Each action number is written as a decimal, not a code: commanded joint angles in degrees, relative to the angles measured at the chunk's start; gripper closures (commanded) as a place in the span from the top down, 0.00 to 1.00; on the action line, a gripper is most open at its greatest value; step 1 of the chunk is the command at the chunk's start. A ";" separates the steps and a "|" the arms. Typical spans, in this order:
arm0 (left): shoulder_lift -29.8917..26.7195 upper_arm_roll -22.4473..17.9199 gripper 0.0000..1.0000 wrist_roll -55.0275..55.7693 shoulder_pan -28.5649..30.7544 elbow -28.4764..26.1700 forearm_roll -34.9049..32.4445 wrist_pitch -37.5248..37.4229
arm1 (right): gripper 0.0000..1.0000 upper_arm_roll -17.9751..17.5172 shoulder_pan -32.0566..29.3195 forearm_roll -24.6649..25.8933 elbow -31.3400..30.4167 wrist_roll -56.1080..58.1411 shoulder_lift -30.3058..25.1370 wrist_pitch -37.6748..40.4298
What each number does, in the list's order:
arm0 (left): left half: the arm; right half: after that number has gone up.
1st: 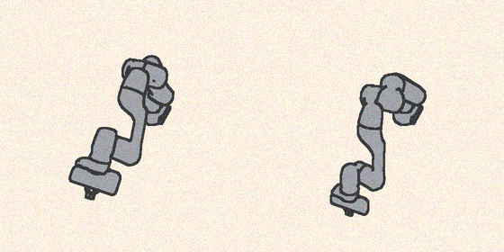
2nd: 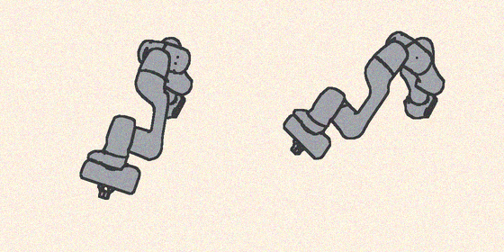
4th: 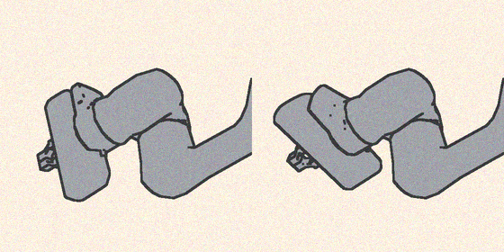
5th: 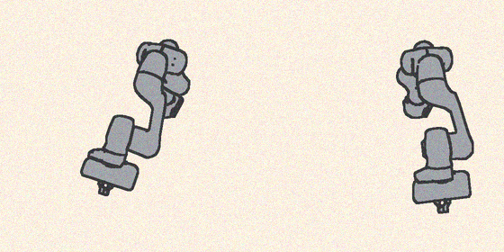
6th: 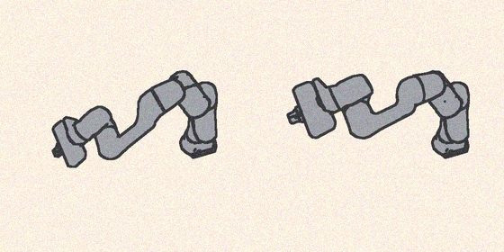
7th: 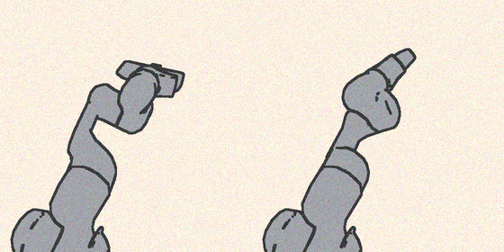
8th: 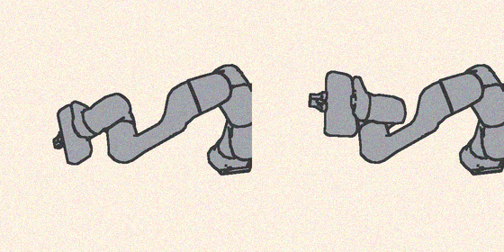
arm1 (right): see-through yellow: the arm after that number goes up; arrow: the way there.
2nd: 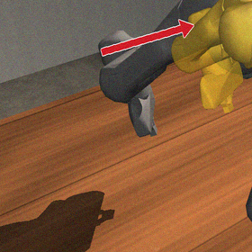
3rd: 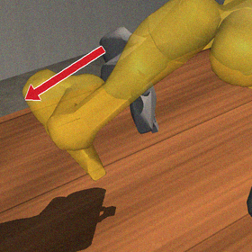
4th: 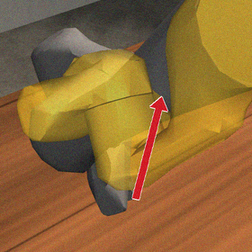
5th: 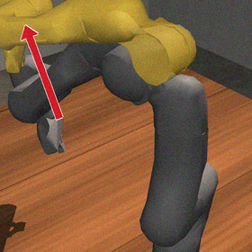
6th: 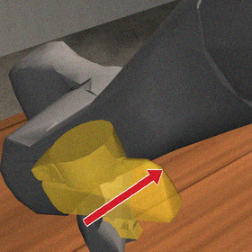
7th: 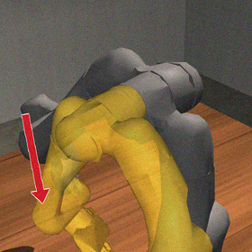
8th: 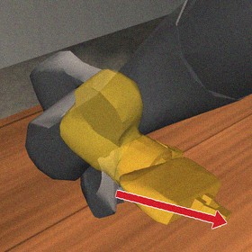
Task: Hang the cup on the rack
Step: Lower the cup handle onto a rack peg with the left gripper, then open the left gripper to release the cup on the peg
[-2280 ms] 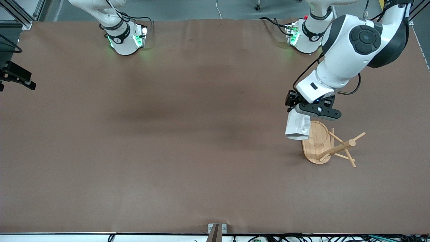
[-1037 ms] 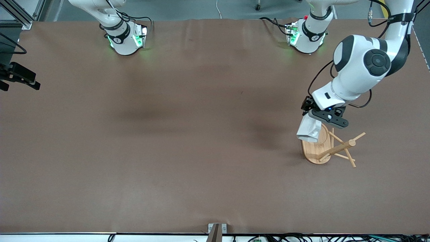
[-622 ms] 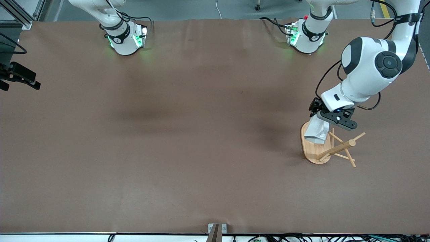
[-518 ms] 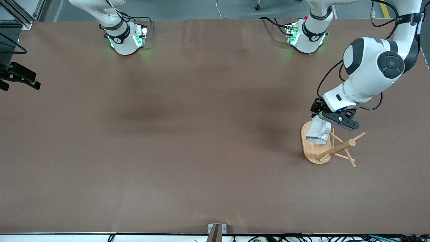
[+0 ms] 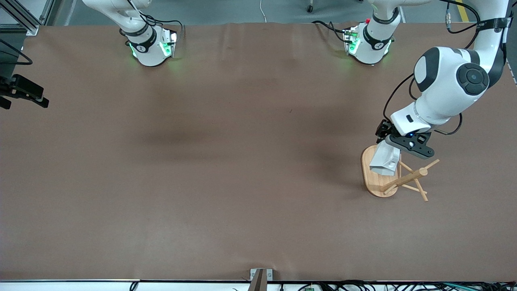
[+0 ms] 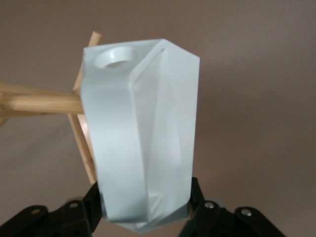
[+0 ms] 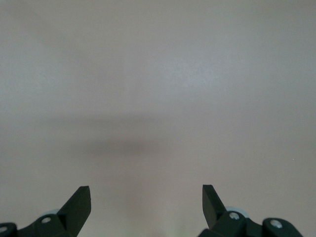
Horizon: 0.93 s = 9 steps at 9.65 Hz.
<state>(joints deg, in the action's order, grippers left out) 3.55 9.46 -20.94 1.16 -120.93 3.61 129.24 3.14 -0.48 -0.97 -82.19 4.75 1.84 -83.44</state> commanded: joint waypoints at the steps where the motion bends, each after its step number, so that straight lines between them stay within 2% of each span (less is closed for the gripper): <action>1: 1.90 -1.64 0.35 -3.23 -0.02 -0.27 1.22 1.37 | 0.99 -0.24 0.13 0.36 -1.66 -1.06 -1.58 0.12; 4: 2.60 -2.34 0.37 -4.27 0.07 -0.27 1.22 2.24 | 0.99 -0.24 0.04 0.36 -1.66 -0.63 -1.58 0.12; 5: 2.87 -3.13 0.48 -4.37 -0.02 -0.19 1.39 2.51 | 0.99 -0.24 -0.22 0.36 -1.66 -0.45 -1.58 0.21; 6: 2.87 -3.13 0.81 -4.46 -0.02 -0.19 3.14 2.51 | 0.99 -0.24 -0.23 0.36 -1.66 -0.36 -1.58 0.21; 7: 2.87 -3.22 1.00 -4.89 -0.02 0.42 3.76 2.51 | 0.99 -0.24 -0.23 0.36 -1.66 -0.27 -1.58 0.21; 9: 2.78 -3.22 1.00 -4.55 -0.20 1.39 3.77 2.33 | 0.99 -0.15 -0.40 0.36 -1.66 -0.27 -1.58 0.21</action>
<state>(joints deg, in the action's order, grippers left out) 4.92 6.58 -24.58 1.38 -119.92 6.28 130.98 3.18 -0.51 -0.97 -82.20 4.76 1.84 -83.22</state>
